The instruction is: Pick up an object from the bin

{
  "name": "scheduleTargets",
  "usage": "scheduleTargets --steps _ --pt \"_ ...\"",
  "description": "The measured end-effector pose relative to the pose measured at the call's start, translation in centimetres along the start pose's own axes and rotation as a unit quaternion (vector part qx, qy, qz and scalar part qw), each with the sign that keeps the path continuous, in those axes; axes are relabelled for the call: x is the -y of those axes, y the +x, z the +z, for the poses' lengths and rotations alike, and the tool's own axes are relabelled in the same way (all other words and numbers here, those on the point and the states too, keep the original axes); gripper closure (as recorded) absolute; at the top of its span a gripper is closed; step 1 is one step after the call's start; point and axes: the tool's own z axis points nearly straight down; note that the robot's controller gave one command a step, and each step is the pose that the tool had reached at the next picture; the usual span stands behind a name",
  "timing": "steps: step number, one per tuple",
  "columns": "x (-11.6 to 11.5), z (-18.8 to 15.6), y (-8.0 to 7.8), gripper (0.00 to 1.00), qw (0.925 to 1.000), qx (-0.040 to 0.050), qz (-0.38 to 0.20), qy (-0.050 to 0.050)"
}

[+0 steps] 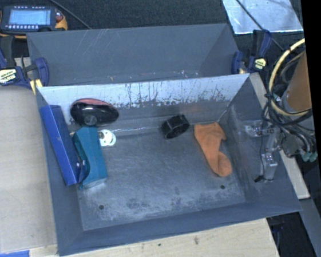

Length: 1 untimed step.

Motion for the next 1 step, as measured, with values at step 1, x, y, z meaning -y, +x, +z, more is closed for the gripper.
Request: scheduleTargets --steps 1 --pt "-0.06 -0.44 -0.18 0.00 1.0000 0.0045 -0.002 0.001"
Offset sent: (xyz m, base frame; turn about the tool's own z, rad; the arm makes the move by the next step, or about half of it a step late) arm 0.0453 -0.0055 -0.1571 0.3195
